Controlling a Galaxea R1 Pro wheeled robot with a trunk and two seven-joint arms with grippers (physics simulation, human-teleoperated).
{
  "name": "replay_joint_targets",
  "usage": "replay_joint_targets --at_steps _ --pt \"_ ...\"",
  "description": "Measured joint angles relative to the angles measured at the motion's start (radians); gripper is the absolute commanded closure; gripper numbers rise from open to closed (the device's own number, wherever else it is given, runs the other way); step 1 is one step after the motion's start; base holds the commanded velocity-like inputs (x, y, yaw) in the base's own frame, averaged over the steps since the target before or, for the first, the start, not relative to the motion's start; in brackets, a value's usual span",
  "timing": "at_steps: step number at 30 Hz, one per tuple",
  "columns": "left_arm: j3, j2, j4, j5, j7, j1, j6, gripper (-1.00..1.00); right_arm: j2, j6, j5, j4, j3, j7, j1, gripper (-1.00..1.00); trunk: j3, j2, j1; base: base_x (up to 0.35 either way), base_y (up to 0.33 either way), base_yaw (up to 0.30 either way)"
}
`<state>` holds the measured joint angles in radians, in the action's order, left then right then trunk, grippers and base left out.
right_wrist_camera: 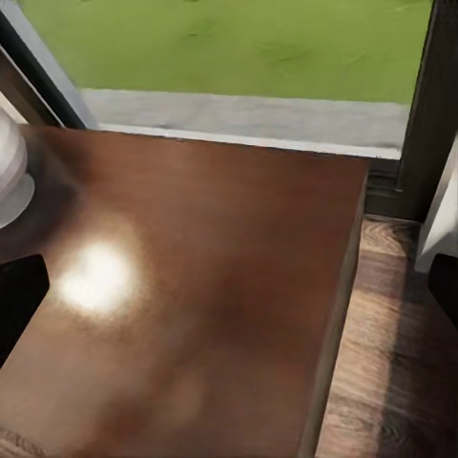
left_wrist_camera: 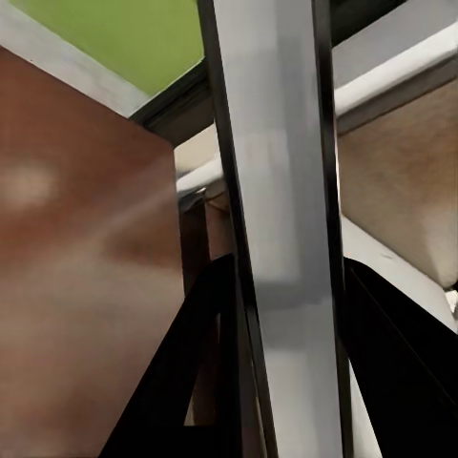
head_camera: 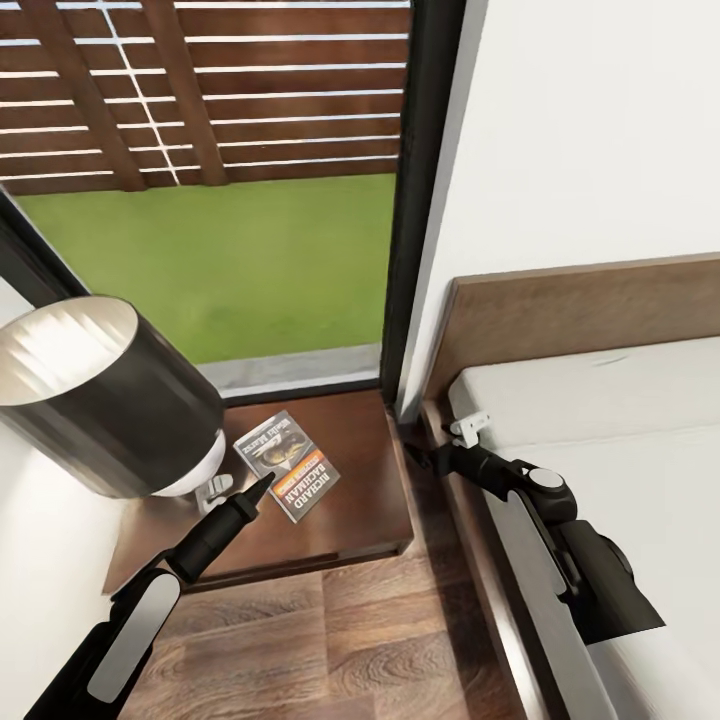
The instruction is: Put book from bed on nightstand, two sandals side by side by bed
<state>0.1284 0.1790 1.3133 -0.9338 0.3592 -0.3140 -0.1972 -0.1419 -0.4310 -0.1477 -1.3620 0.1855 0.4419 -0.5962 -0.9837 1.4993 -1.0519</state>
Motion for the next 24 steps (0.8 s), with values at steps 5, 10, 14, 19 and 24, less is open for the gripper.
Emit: replay_joint_targets --at_steps 5,10,14,19,24 --pt "0.000 0.000 -0.001 0.001 -0.001 0.000 0.000 1.00 -0.001 0.000 -0.001 0.000 -0.002 0.000 0.000 -1.00 0.000 0.000 0.000 0.019 -0.007 0.004" --pt "0.000 -0.001 0.000 0.001 -0.001 0.000 0.000 1.00 0.000 0.000 -0.002 0.001 -0.002 -0.001 0.000 -1.00 0.000 0.000 0.000 0.000 0.000 0.000" --pt "0.000 0.000 0.000 0.001 -0.001 0.000 -0.001 1.00 0.000 0.000 -0.004 0.001 -0.002 0.000 0.000 -1.00 0.000 0.000 0.000 0.000 0.000 0.000" --pt "0.000 0.000 0.000 -0.014 0.017 0.000 0.000 1.00 0.000 0.000 -0.004 0.000 -0.002 -0.004 0.000 -1.00 0.000 0.000 0.000 0.000 0.000 0.137" --pt "0.000 -0.001 -0.007 -0.043 0.047 0.000 0.001 1.00 0.000 0.000 -0.004 -0.001 -0.002 -0.004 0.000 -1.00 0.000 0.000 0.000 0.000 0.000 0.188"
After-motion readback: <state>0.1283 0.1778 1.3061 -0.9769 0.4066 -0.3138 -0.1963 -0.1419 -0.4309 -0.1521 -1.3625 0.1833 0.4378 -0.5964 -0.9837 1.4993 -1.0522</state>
